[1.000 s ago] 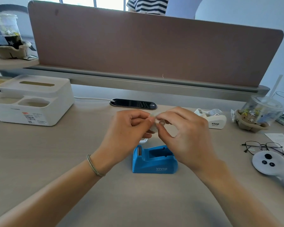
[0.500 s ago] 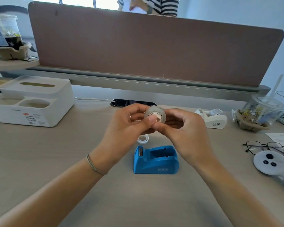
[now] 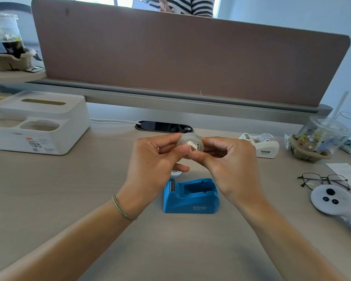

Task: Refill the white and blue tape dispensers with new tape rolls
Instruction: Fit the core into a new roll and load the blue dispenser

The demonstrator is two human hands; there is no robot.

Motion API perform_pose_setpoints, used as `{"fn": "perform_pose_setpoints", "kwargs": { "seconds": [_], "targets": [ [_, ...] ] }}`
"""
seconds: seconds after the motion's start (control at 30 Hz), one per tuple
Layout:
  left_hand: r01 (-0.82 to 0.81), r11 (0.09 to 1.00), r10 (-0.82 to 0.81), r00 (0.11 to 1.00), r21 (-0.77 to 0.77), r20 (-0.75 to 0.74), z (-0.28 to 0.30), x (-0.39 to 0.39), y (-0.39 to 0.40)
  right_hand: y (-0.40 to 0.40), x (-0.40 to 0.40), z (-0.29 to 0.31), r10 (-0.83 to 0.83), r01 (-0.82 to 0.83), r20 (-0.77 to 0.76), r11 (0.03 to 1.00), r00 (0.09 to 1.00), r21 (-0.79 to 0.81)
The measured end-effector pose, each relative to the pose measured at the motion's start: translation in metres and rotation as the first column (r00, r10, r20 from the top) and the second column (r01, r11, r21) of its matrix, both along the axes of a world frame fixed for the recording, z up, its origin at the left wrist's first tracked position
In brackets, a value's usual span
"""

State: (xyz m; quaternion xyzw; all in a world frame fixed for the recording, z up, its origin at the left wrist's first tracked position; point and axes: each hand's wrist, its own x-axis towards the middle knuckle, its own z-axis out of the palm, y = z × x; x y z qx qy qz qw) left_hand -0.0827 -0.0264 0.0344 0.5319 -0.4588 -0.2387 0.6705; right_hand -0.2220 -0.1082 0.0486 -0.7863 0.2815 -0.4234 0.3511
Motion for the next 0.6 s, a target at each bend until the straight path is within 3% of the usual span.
{"fn": "perform_pose_setpoints", "kwargs": {
  "seconds": [0.4,0.53,0.6],
  "targets": [
    [0.005,1.0,-0.005,1.0,0.003,-0.029,-0.004,0.0,-0.003,-0.002,-0.002,-0.001,0.015,-0.014,-0.03,1.0,0.999,0.027],
    [-0.02,0.996,0.007,0.988,0.084,0.152,-0.001,0.009,-0.006,-0.007,-0.001,0.0,0.07,-0.085,0.089,0.979,0.994,0.186],
    [0.019,0.993,-0.035,0.989,0.116,0.141,0.003,0.014,-0.006,-0.01,-0.002,0.002,0.115,-0.144,0.123,0.956,0.986,0.256]
  ]
}}
